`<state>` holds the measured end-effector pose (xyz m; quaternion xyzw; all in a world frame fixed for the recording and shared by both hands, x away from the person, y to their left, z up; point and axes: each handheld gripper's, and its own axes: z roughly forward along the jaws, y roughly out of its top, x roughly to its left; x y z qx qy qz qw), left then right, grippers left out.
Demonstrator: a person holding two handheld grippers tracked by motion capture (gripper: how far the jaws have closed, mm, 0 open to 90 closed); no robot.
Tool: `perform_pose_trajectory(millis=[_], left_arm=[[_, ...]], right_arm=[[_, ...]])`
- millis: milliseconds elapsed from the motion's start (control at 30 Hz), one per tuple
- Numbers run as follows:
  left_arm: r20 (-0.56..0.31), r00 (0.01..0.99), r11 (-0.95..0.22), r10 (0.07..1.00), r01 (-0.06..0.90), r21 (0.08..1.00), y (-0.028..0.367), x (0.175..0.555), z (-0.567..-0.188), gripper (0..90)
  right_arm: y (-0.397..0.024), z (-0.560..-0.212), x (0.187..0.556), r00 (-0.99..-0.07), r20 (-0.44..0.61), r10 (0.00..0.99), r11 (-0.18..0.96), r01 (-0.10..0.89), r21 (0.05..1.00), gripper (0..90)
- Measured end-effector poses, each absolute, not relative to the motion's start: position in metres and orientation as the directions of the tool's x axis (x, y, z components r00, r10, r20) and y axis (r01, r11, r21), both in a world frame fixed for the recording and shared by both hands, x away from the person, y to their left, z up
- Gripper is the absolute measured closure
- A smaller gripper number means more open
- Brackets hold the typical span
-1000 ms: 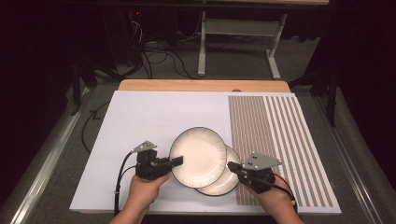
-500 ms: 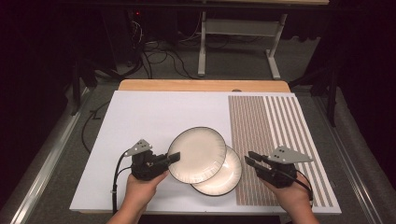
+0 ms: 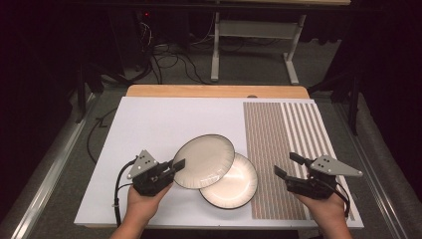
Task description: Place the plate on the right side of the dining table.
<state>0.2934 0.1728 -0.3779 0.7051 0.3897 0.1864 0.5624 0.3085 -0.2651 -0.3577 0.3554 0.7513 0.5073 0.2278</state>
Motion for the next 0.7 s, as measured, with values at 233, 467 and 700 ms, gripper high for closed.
perform_pose_trajectory(millis=[233, 467, 700], left_arm=[[-0.132, 0.647, -0.103, 0.751, 0.312, 0.944, 0.1737, 0.2922, -0.3777, 79.4], [-0.119, 0.654, -0.123, 0.747, 0.312, 0.942, 0.1751, 0.2929, -0.3779, 78.8], [-0.105, 0.656, -0.132, 0.747, 0.301, 0.944, 0.1742, 0.2915, -0.3773, 78.8]], right_arm=[[-0.269, -0.3615, 0.3045, -0.635, 0.017, 0.772, 0.199, 0.267, 0.943, 0.6], [-0.2685, -0.3645, 0.3032, -0.638, 0.001, 0.77, 0.213, 0.258, 0.942, 0.6], [-0.2653, -0.3624, 0.3038, -0.631, -0.004, 0.776, 0.207, 0.248, 0.946, 0.7]])
